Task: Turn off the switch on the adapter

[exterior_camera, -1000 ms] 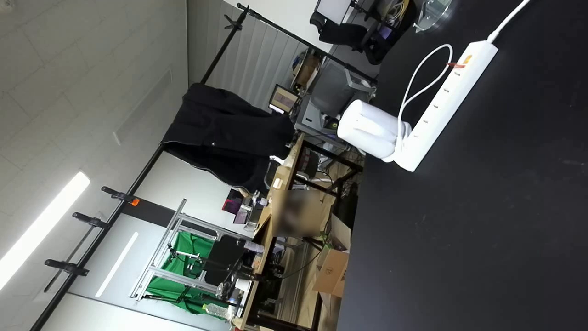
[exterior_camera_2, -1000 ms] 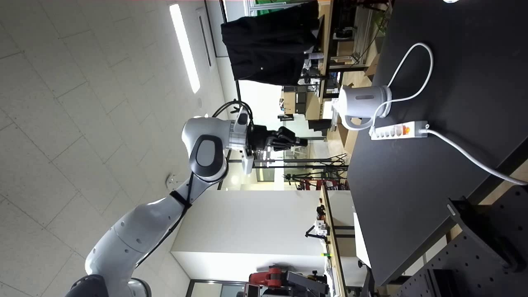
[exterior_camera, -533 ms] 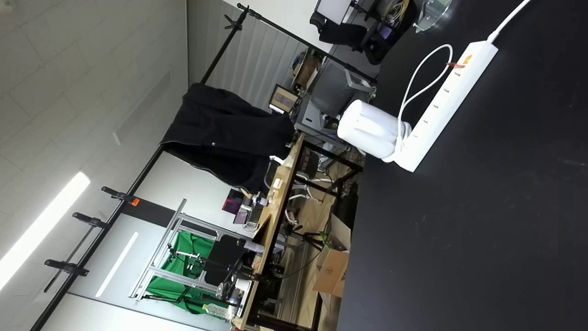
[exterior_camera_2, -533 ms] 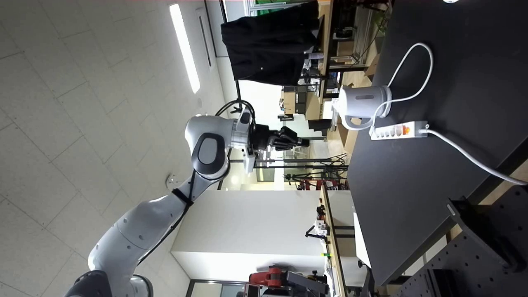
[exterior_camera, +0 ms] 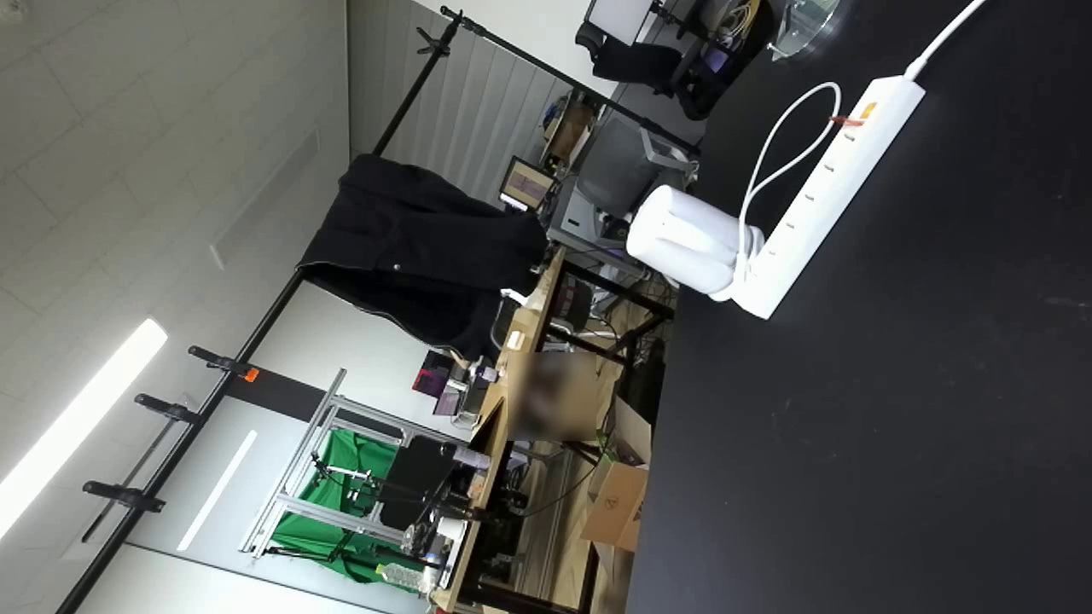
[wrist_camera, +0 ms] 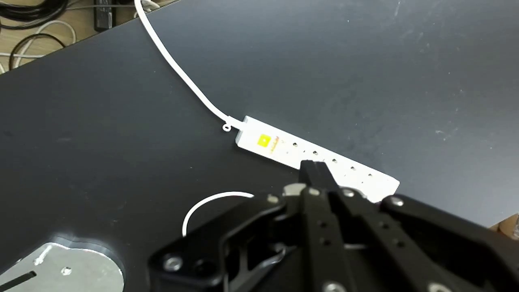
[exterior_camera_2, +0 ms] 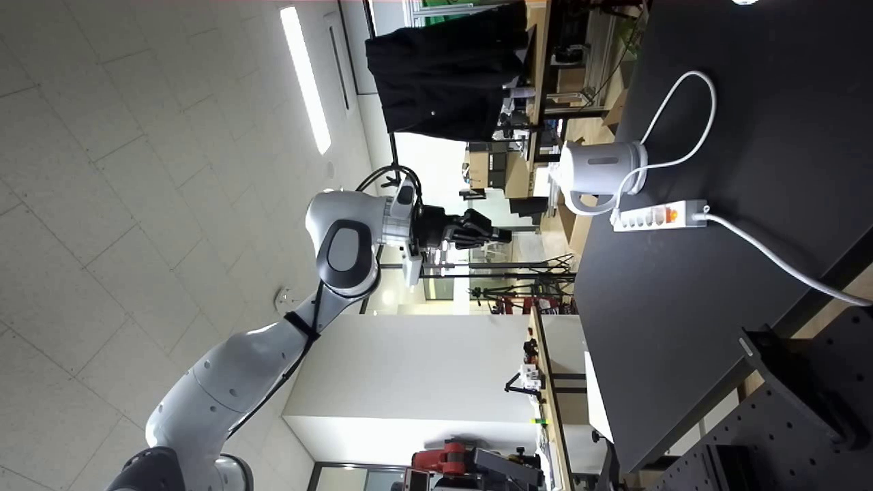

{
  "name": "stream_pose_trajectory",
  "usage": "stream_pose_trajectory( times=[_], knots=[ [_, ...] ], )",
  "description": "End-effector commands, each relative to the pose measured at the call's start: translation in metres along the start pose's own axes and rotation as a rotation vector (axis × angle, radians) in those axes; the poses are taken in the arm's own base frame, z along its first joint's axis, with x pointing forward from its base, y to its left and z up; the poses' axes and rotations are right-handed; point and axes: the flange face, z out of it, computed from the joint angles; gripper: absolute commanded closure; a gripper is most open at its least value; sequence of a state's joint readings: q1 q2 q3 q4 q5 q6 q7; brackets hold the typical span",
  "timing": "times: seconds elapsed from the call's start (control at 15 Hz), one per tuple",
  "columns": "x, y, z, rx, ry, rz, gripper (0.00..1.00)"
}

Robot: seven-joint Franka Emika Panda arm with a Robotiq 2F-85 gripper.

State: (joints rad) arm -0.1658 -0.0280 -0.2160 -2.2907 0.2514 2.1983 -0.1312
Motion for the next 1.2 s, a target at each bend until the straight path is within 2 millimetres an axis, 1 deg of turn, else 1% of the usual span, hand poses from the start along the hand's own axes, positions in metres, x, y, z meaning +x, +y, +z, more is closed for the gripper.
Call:
stream_pose_trajectory(
  times=[0.0,0.2,0.4,0.8,1.13],
  knots=[
    [0.0,0.0,-0.001,0.0,-0.001,0.0,1.0],
    [0.017,-0.007,0.01,0.001,0.016,0.01,1.0],
    [0.035,-0.012,0.031,0.017,0.055,0.042,1.0],
    [0.068,-0.014,0.098,0.025,0.064,0.118,1.0],
    [0.092,-0.01,0.145,0.009,0.019,0.159,1.0]
  ],
)
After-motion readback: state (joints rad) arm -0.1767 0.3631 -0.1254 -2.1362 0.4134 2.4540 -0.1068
